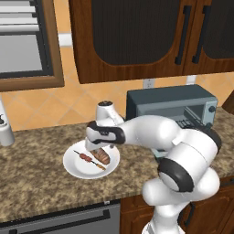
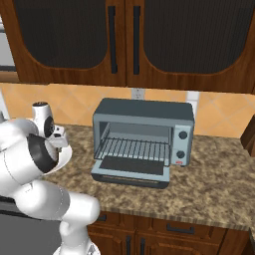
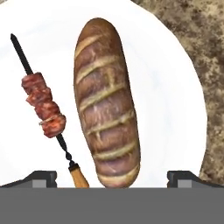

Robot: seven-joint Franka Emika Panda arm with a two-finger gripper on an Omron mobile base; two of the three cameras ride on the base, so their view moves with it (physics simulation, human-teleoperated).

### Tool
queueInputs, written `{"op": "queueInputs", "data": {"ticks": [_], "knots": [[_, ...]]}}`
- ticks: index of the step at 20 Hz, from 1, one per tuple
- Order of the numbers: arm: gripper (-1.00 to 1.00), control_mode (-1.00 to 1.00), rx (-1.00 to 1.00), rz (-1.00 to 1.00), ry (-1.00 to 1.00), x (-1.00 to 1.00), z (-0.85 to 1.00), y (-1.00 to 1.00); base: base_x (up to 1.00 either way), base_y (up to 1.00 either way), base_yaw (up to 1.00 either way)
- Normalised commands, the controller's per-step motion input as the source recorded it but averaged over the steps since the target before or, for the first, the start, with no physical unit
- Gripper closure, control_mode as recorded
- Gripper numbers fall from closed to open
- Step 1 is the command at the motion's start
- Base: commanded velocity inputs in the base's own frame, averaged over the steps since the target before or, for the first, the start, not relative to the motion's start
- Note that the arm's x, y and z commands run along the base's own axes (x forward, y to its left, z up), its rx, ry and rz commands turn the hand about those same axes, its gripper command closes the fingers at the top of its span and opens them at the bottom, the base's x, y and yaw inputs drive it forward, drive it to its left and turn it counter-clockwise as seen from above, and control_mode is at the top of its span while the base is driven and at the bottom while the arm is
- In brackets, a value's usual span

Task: Pick up the kebab skewer and baguette bread, and place them inside the toaster oven. Close the toaster oven door and start by setting the timer.

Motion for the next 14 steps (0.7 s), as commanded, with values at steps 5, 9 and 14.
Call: {"op": "queueInputs", "data": {"ticks": [5,9,14], "knots": [[-1.00,-1.00,-0.01,0.00,0.03,0.12,-0.23,0.07,0.00,0.00,0.00],[-1.00,-1.00,-0.01,0.00,0.00,0.21,-0.22,0.08,0.00,0.00,0.00],[-1.00,-1.00,-0.02,0.00,0.00,0.23,-0.25,0.15,0.00,0.00,0.00]]}}
